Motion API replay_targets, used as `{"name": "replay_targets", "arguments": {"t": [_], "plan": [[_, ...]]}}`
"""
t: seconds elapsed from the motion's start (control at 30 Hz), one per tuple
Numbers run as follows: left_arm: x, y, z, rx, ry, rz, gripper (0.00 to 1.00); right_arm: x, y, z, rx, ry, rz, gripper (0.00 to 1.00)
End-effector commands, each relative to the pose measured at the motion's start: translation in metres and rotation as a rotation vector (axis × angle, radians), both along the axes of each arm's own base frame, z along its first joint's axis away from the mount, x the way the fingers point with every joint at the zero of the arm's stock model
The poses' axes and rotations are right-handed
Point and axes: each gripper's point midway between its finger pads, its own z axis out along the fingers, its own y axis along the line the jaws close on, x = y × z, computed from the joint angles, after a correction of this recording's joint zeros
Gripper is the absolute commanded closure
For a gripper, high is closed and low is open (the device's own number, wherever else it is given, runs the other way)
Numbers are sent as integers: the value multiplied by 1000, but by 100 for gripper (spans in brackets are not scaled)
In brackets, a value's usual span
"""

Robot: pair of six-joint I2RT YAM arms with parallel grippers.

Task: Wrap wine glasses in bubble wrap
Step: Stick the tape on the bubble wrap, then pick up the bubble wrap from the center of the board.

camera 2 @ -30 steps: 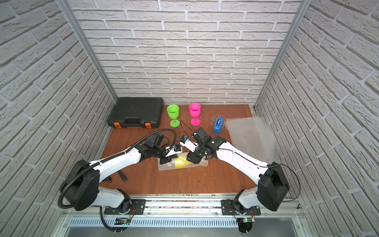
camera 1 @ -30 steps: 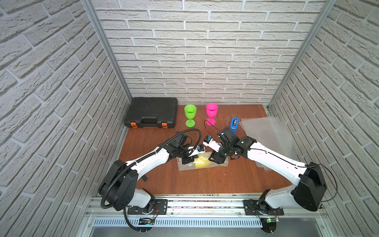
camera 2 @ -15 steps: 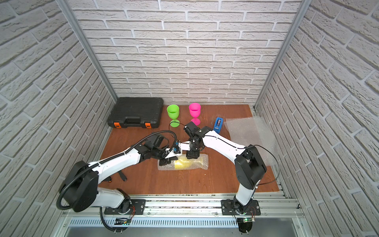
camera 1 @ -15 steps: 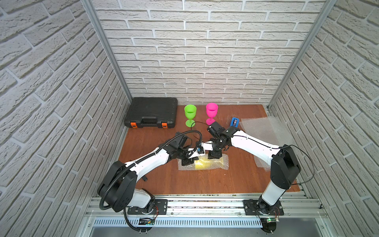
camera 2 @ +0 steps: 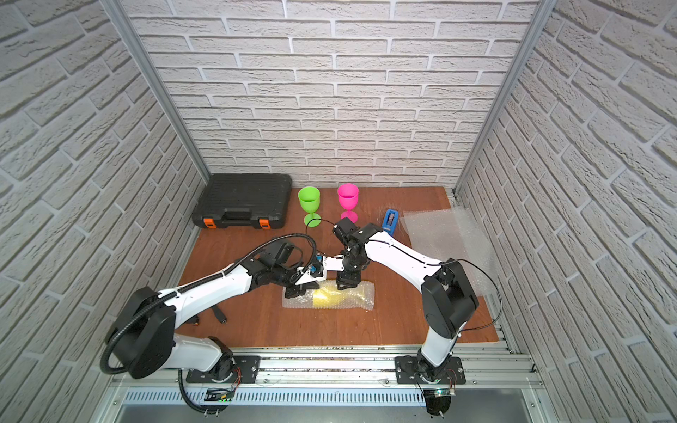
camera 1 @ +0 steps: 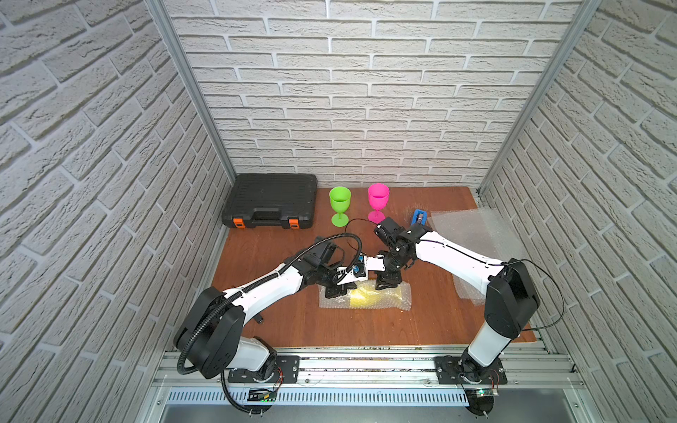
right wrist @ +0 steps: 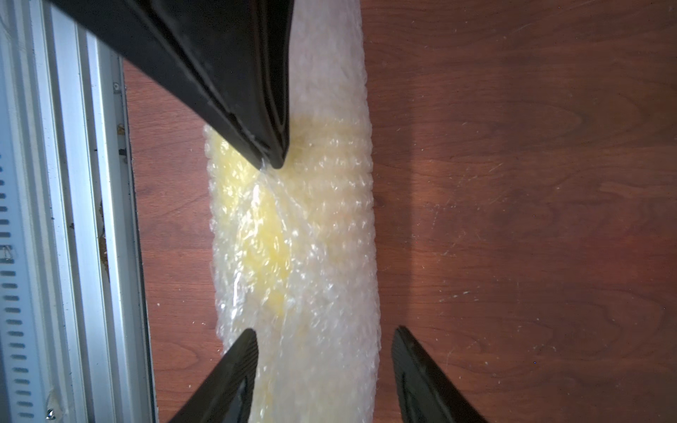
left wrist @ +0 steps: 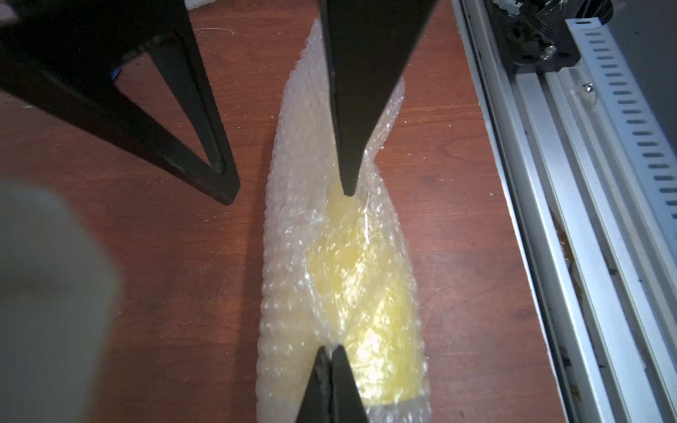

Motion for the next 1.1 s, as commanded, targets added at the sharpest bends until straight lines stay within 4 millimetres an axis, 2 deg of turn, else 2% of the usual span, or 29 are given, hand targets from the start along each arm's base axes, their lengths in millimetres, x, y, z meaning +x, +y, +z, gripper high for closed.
{"name": "replay_targets", "arguments": {"t": [0.0,0.27,0.37,0.5,0.8,1.07], "plan": [[16,1,6,-6,-29,53,100,-41,0,9,37,135,80,40],[16,2,4,-3,-28,58,100,-50,0,6,43,191,75,42],[16,2,4,3,-25,56,100,-48,-7,5,23,169,58,43],[16,2,4,0,-30,56,100,-45,-7,9,49,127,50,41],[17,2,10,-22,-57,63,100,-45,-4,-4,26,183,45,41],[18,-1,12,-32,-46,61,100,-37,3,-20,10,192,38,43]]}}
